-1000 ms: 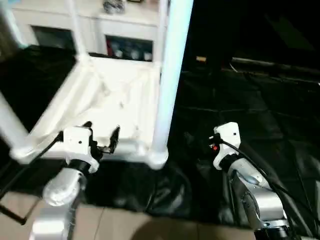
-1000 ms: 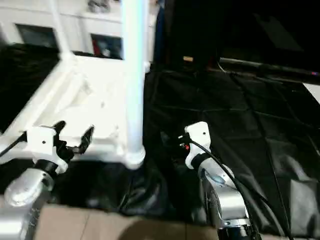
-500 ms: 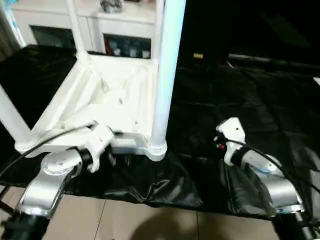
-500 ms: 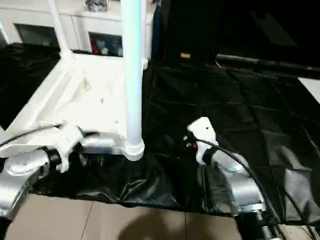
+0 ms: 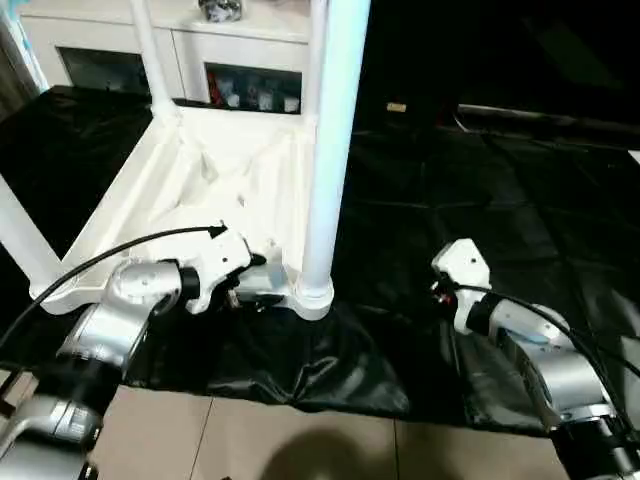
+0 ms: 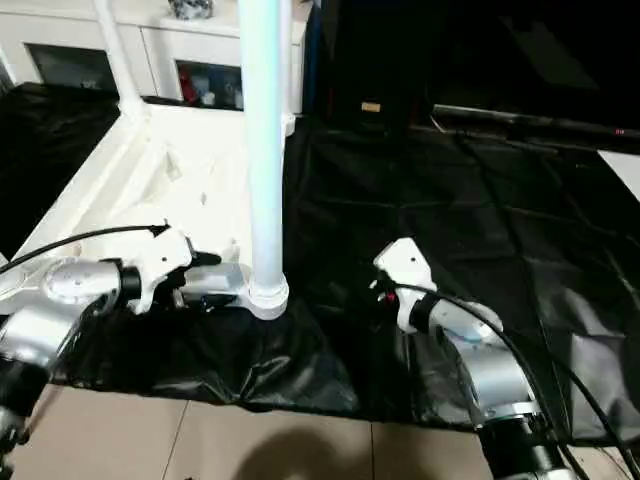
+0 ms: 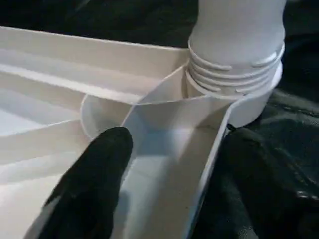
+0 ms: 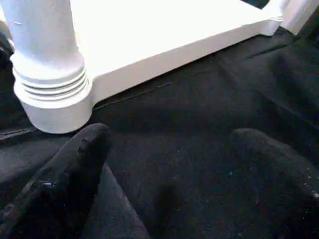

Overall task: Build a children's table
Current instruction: Rotate table base

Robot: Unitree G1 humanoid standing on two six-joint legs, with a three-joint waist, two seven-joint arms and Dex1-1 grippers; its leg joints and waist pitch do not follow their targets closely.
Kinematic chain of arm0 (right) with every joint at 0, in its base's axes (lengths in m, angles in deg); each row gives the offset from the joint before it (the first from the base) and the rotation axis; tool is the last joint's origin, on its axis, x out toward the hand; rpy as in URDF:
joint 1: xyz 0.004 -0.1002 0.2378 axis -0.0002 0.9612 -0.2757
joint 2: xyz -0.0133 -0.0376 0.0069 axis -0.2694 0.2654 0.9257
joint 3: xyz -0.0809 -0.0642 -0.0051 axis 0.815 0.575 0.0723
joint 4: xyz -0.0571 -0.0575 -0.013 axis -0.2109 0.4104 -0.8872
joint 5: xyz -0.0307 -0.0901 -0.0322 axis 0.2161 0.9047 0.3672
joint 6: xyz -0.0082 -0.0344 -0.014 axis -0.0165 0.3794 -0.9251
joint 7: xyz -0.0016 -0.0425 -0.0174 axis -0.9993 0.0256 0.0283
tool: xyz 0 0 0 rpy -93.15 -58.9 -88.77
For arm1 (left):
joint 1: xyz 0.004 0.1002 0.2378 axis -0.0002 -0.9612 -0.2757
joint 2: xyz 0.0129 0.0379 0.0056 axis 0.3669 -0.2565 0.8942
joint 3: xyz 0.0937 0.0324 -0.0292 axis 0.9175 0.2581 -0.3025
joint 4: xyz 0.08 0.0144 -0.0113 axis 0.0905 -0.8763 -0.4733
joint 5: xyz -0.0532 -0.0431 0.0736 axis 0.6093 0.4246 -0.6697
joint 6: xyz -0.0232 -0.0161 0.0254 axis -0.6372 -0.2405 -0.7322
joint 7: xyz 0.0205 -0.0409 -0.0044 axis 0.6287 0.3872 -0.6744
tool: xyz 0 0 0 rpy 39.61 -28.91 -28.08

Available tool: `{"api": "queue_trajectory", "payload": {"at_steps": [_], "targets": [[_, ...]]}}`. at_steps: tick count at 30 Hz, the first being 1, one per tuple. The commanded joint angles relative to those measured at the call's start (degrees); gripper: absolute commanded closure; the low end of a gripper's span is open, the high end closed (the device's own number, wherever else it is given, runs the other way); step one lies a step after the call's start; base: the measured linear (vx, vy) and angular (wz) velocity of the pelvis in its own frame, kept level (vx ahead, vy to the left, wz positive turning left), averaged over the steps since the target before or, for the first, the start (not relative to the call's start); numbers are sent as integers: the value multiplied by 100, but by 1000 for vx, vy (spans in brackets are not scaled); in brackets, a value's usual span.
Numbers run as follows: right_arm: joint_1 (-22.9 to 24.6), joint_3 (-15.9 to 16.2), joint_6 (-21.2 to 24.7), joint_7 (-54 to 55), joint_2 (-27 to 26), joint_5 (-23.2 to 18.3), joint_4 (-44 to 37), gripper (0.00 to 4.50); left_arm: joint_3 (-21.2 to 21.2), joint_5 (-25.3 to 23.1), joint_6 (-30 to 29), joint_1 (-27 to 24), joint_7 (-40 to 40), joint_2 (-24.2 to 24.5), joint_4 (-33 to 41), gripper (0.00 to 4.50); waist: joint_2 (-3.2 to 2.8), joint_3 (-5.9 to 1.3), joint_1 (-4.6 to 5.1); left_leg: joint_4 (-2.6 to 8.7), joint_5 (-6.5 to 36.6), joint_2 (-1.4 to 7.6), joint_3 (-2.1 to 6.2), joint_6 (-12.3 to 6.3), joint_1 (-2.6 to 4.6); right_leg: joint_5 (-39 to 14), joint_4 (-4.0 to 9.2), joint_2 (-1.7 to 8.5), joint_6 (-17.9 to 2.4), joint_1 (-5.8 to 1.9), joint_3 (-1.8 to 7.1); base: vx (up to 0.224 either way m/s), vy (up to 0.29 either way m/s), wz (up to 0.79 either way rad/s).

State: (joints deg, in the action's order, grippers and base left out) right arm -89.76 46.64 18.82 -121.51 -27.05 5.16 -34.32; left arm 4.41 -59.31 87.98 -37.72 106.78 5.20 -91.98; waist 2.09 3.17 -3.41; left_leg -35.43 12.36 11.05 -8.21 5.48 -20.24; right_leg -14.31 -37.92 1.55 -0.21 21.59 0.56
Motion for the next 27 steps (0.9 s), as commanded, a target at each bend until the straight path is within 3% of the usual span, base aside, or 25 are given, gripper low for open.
{"api": "queue_trajectory", "payload": {"at_steps": [1,4,9,10,20,21,27], "targets": [[40,23,-50,-24,79,14,-72,9,104,-135,121,192,135,1,-220,142,-155,-368,-29,426,426,118,-11,40,21,941,413,455,-1341,-299,183,0,0,0],[62,13,-43,-42,76,11,-96,9,124,-164,237,310,206,-25,-446,157,-125,-367,-29,429,433,123,-11,43,15,1017,411,459,-1375,-312,180,0,0,0],[101,49,-54,-70,70,16,-124,9,239,-281,376,509,387,-55,-854,195,-139,-356,-31,440,522,134,-10,60,21,921,423,468,-1395,-303,181,0,0,0],[107,53,-54,-74,70,16,-130,9,245,-283,392,517,405,-59,-879,222,-139,-357,-31,438,511,135,-9,53,16,946,422,474,-1409,-309,184,0,0,0],[60,94,-101,-145,104,27,-81,9,363,-337,525,725,831,-131,-1259,282,-140,-339,-43,450,554,146,-15,30,19,801,442,489,-1439,-299,192,0,0,0],[46,91,-93,-166,106,13,-68,9,402,-356,455,745,941,-112,-1248,305,-141,-335,-39,456,577,150,-12,34,19,772,444,491,-1437,-296,190,0,0,0],[41,82,-93,-198,108,19,-61,9,445,-255,73,745,1341,-67,-942,348,-141,-345,-39,458,494,156,-16,19,20,881,432,500,-1466,-302,195,0,0,0]]}}
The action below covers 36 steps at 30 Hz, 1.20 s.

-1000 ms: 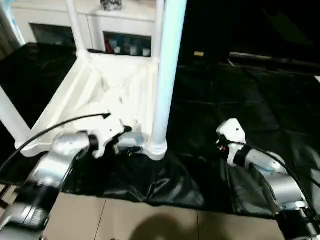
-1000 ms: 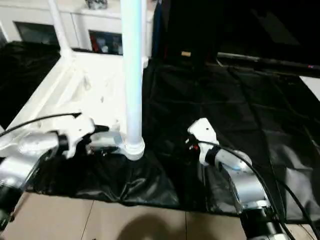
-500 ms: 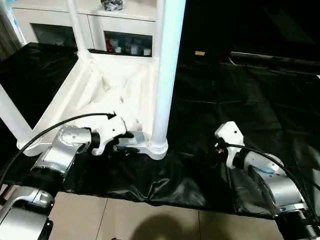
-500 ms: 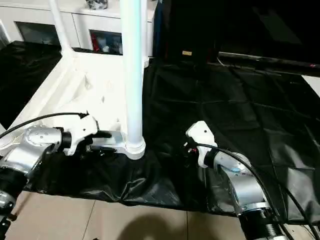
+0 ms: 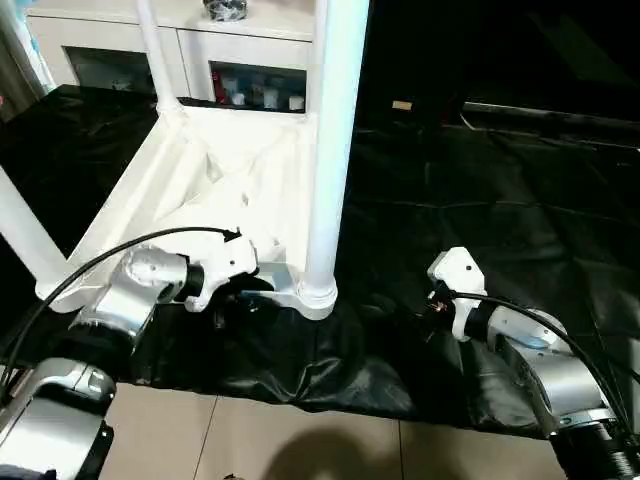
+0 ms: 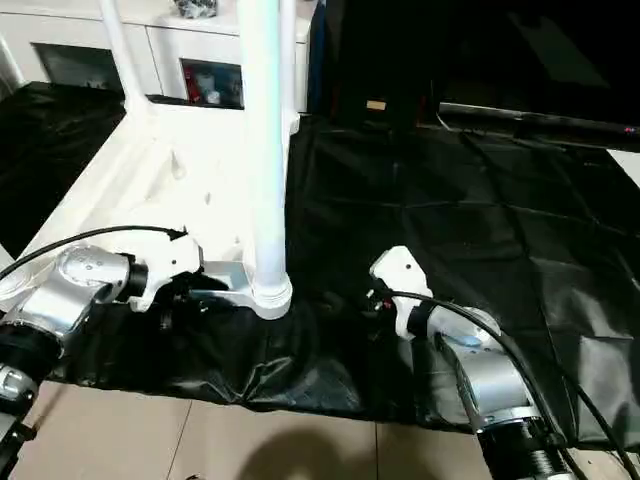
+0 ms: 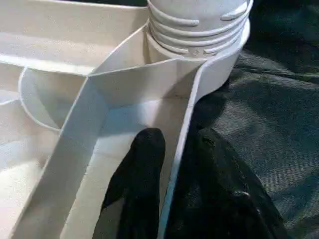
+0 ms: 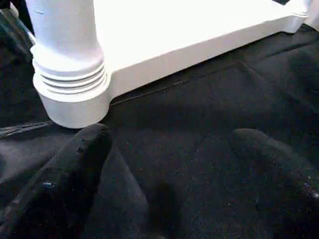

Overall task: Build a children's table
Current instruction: Rotate table base

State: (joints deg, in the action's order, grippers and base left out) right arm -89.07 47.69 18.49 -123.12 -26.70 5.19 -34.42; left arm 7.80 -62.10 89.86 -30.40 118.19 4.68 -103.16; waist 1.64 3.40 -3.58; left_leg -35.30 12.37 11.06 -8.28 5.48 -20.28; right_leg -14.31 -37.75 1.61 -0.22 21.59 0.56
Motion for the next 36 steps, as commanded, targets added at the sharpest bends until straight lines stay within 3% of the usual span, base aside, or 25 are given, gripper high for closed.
{"api": "queue_trajectory", "payload": {"at_steps": [1,6,10,14,18,22,23,29,36], "targets": [[-31,-24,-68,-32,76,23,-43,9,63,145,-275,1,276,-52,306,356,-98,-370,-24,444,448,155,-8,8,20,954,409,489,-1472,-303,192,0,0,0],[-79,-16,-116,-17,81,45,33,9,52,400,-971,-78,456,-200,919,392,-74,-436,-36,405,-203,134,-38,-204,9,2188,321,455,-1614,-365,172,0,0,0],[-84,-8,-133,-15,79,57,44,9,100,276,-1558,-148,130,-332,1213,434,-64,-430,-35,398,-235,119,-41,-295,-8,2336,322,441,-1602,-387,168,0,0,0],[-68,17,-157,-12,75,82,57,9,170,98,-1823,-261,-151,-417,1363,446,-68,-400,-37,416,-44,133,-39,-283,2,1945,367,447,-1595,-369,160,0,0,0],[-68,31,-175,-8,76,100,67,9,169,92,-1702,-338,-283,-488,1443,446,-74,-351,-35,461,404,155,-40,-153,38,956,456,466,-1532,-332,169,0,0,0],[-87,27,-193,-23,79,89,89,9,-19,206,-1106,-386,-532,-610,1534,405,-72,-362,-57,462,414,160,-47,-127,45,852,465,468,-1499,-315,175,0,0,0],[-87,27,-193,-23,79,89,89,9,-19,206,-1106,-386,-532,-610,1534,382,-71,-369,-65,460,377,160,-52,-138,46,923,457,464,-1484,-312,174,0,0,0],[-130,32,-210,-50,69,77,144,9,-164,374,-1222,-391,-228,-339,1831,351,-57,-385,-101,448,167,140,-61,-182,27,1269,413,454,-1434,-311,165,0,0,0],[-134,62,-239,-50,47,74,170,9,-36,132,-905,-116,-11,-52,1240,291,-91,-382,-97,459,262,136,-63,-119,40,1105,436,459,-1372,-299,163,0,0,0]]}}
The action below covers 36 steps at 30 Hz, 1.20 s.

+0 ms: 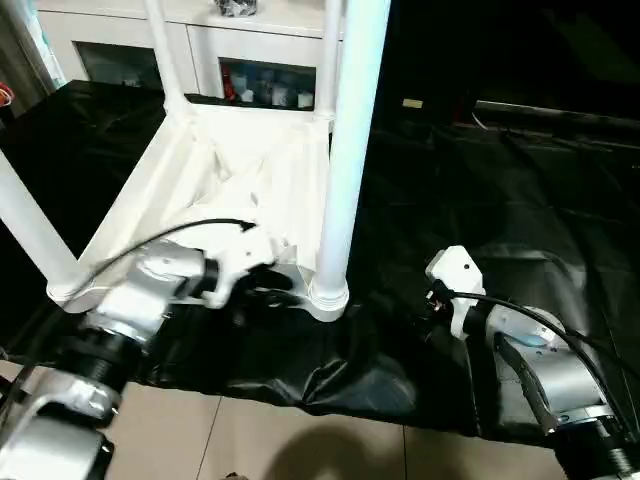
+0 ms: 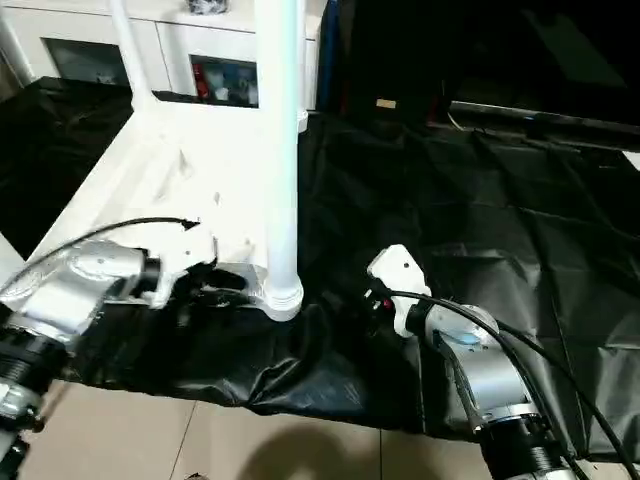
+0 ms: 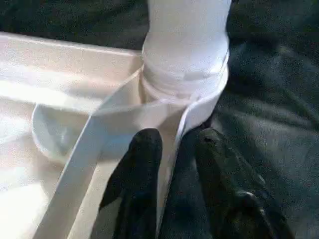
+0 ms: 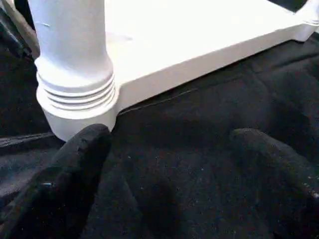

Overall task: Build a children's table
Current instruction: Rotate table base

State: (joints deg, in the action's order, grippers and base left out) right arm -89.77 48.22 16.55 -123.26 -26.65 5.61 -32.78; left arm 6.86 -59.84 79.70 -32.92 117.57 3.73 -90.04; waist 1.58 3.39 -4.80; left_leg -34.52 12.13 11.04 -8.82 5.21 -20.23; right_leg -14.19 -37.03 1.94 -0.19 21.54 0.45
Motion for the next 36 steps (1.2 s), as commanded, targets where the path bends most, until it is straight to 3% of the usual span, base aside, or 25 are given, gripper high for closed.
{"api": "queue_trajectory", "payload": {"at_steps": [1,12,17,18,20,30,33,36], "targets": [[-63,8,-54,-28,43,37,8,9,66,-107,139,174,70,48,-150,291,-81,-384,21,382,289,142,-7,-80,36,1114,358,429,-1386,-295,173,0,0,0],[2,-2,-83,25,60,67,-65,9,161,-312,480,600,57,-60,-1252,291,-68,-389,5,375,210,133,-8,-91,26,1320,348,433,-1410,-312,172,0,0,0],[13,-5,-93,34,64,66,-73,9,196,-321,412,741,278,-63,-1505,329,-70,-391,-4,376,221,142,-7,-96,33,1334,346,452,-1431,-313,178,0,0,0],[3,-5,-96,34,64,66,-59,9,200,-334,409,768,308,-68,-1543,336,-172,-392,-9,372,244,147,6,-63,36,1348,332,460,-1456,-300,179,0,0,0],[-8,-7,-99,36,64,64,-42,9,230,-386,444,831,359,-61,-1645,354,-101,-391,3,372,248,133,-9,-74,33,1401,344,437,-1482,-318,176,0,0,0],[12,-1,-107,31,66,59,-32,9,129,-264,354,990,695,-83,-1831,427,-105,-400,16,365,107,133,1,-110,8,1631,317,448,-1534,-348,172,0,0,0],[14,3,-105,28,65,59,-36,9,151,-263,291,940,752,-76,-1779,447,-100,-419,57,338,-109,113,0,-206,-20,2105,281,431,-1573,-368,166,0,0,0],[10,3,-94,20,53,41,-38,9,118,-208,183,878,755,-106,-1741,449,-99,-411,109,345,4,110,1,-231,-24,2042,292,431,-1612,-374,157,0,0,0]]}}
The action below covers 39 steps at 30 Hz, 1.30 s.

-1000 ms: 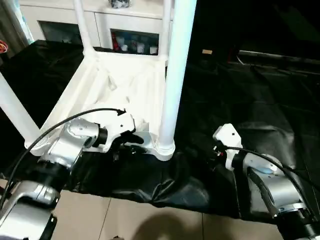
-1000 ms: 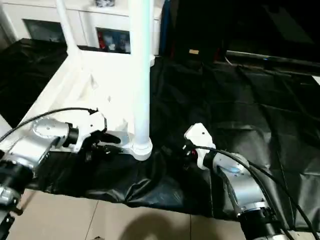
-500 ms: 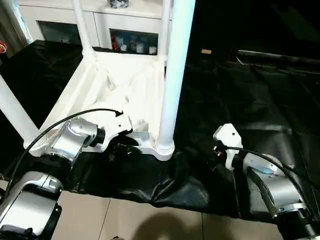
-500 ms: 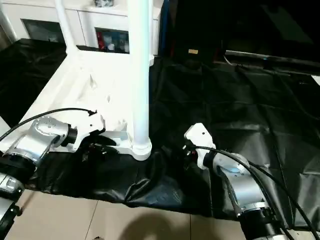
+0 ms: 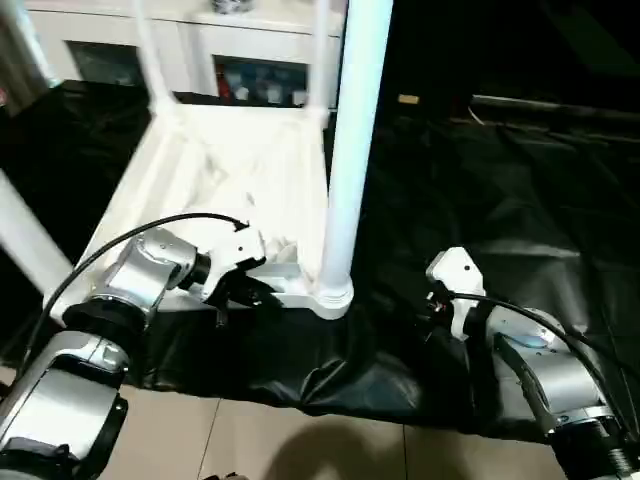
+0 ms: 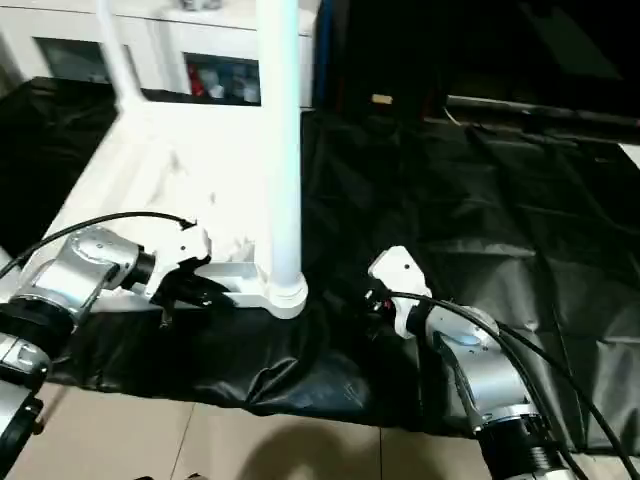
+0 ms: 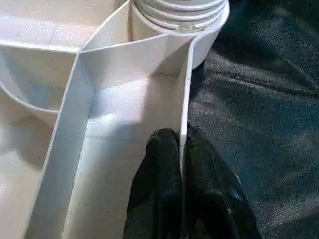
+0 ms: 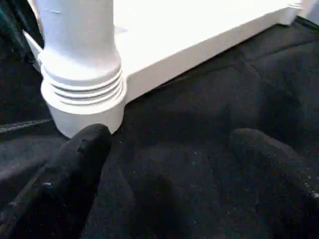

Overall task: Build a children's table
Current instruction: Rotate table base, then rotate leg to tighten

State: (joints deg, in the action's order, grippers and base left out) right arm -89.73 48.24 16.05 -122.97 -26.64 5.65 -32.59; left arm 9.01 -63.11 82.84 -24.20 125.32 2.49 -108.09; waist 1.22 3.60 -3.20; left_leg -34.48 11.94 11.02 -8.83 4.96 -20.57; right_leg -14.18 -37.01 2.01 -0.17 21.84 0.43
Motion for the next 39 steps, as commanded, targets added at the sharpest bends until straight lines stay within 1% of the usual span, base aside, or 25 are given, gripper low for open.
{"api": "queue_trajectory", "payload": {"at_steps": [1,4,6,7,8,11,12,14,15,16,18,19,23,25,26,27,28,29,30,31,32,33,37,38,39], "targets": [[0,-1,-23,-28,38,10,-62,5,-134,143,-189,-42,-89,-14,113,450,-85,-425,-28,344,134,124,2,-204,22,1881,312,431,-1646,-393,163,0,0,0],[-44,1,135,-266,-3,-207,-82,5,-314,214,-217,-275,-638,-239,301,450,-71,-416,-21,343,207,137,-1,-233,12,1798,315,436,-1712,-406,167,0,0,0],[-58,19,133,-309,-7,-222,-84,5,-370,248,-256,-375,-764,-323,402,450,-64,-419,-37,339,222,146,-7,-288,21,1748,327,443,-1753,-390,168,0,0,0],[-58,19,133,-309,-7,-222,-84,5,-370,248,-256,-375,-764,-323,402,450,-62,-416,-37,344,192,151,0,-296,13,1723,321,442,-1750,-394,164,0,0,0],[-88,38,132,-324,-19,-218,-71,5,-401,286,-328,-584,-883,-428,657,450,-21,-419,-30,340,140,144,-2,-318,3,1719,311,440,-1731,-409,168,0,0,0],[-159,56,134,-345,-42,-216,-11,5,-419,318,-527,-874,-1127,-565,1048,450,-23,-414,-10,339,90,146,-4,-380,-12,1695,320,442,-1689,-402,169,0,0,0],[-204,74,105,-346,-58,-192,50,5,-412,285,-630,-967,-1295,-637,1202,450,25,-417,2,333,86,140,-19,-416,-6,1627,332,430,-1660,-397,169,0,0,0],[-255,95,84,-360,-81,-178,119,5,-393,235,-705,-1056,-1458,-713,1341,450,-21,-408,-6,331,113,137,-25,-441,2,1394,355,434,-1631,-368,170,0,0,0],[-266,99,86,-368,-87,-177,129,5,-386,215,-730,-1096,-1513,-740,1402,450,41,-403,-9,333,146,137,-33,-452,-3,1204,357,432,-1610,-375,174,0,0,0],[-327,115,57,-365,-125,-141,200,5,-386,213,-761,-1183,-1618,-800,1525,450,13,-400,-16,337,174,150,-38,-454,11,1051,373,444,-1582,-347,178,0,0,0],[-403,130,4,-346,-167,-92,293,5,-388,211,-766,-1261,-1708,-831,1648,450,27,-400,-16,338,196,148,-46,-455,10,949,382,437,-1536,-339,175,0,0,0],[-415,131,-6,-341,-174,-83,309,5,-391,208,-787,-1285,-1730,-833,1696,450,16,-404,-6,342,150,144,-41,-461,-8,960,372,443,-1528,-342,171,0,0,0],[-646,229,-25,-364,-301,-11,626,5,-281,109,-1072,-1529,-1770,-777,2099,450,30,-413,32,340,38,142,-42,-505,-32,1088,347,443,-1510,-337,157,0,0,0],[-690,267,-45,-347,-314,34,694,5,-264,79,-1084,-1557,-1792,-763,2137,450,12,-421,23,318,-29,144,-59,-568,-10,1150,346,438,-1506,-319,169,0,0,0],[-849,366,-30,-227,-359,215,945,5,-231,46,-1072,-1602,-1814,-731,2201,450,3,-425,34,320,-53,140,-57,-569,-13,1165,341,440,-1522,-308,158,0,0,0],[-914,380,-23,-237,-397,218,1045,5,-227,33,-1041,-1613,-1840,-725,2219,450,12,-416,55,324,-47,129,-58,-560,-29,1126,349,429,-1526,-311,154,0,0,0],[-984,367,-28,-281,-453,171,1154,5,-228,21,-1018,-1629,-1889,-721,2256,450,-1,-425,46,316,-24,137,-64,-556,-9,1103,355,440,-1544,-307,162,0,0,0],[-989,365,-29,-285,-459,165,1162,22,-228,20,-1017,-1630,-1894,-722,2259,450,2,-426,50,313,-24,143,-66,-571,-15,1127,349,443,-1555,-310,164,0,0,0],[-1037,338,-39,-263,-501,147,1233,22,-231,19,-1022,-1643,-1923,-726,2288,450,-2,-429,42,313,-84,148,-64,-597,-18,1219,336,444,-1547,-309,163,0,0,0],[-1093,327,-67,-240,-533,154,1325,44,-235,25,-1029,-1653,-1940,-735,2314,450,46,-435,44,309,-110,146,-71,-616,-23,1262,335,438,-1544,-319,161,0,0,0],[-1149,344,-131,-239,-546,188,1433,51,-247,47,-1052,-1670,-1946,-752,2353,450,20,-438,34,308,-169,146,-68,-639,-22,1330,318,443,-1557,-312,156,0,0,0],[-1183,362,-178,-241,-550,215,1503,51,-256,64,-1072,-1684,-1946,-761,2384,450,36,-436,39,306,-171,147,-72,-647,-26,1333,322,446,-1564,-310,155,0,0,0],[-1319,353,-300,-220,-606,247,1730,95,-240,56,-1111,-1713,-1945,-757,2460,450,27,-428,51,304,-107,147,-73,-656,-31,1199,330,453,-1557,-307,154,0,0,0],[-1380,330,-364,-212,-644,256,1817,103,-240,61,-1122,-1725,-1935,-745,2482,450,49,-428,54,306,-106,147,-75,-659,-35,1168,328,457,-1548,-311,155,0,0,0],[-1380,330,-364,-212,-644,256,1817,103,-240,61,-1122,-1725,-1935,-745,2482,450,38,-433,55,305,-109,147,-74,-661,-30,1154,329,460,-1555,-307,154,0,0,0]]}}
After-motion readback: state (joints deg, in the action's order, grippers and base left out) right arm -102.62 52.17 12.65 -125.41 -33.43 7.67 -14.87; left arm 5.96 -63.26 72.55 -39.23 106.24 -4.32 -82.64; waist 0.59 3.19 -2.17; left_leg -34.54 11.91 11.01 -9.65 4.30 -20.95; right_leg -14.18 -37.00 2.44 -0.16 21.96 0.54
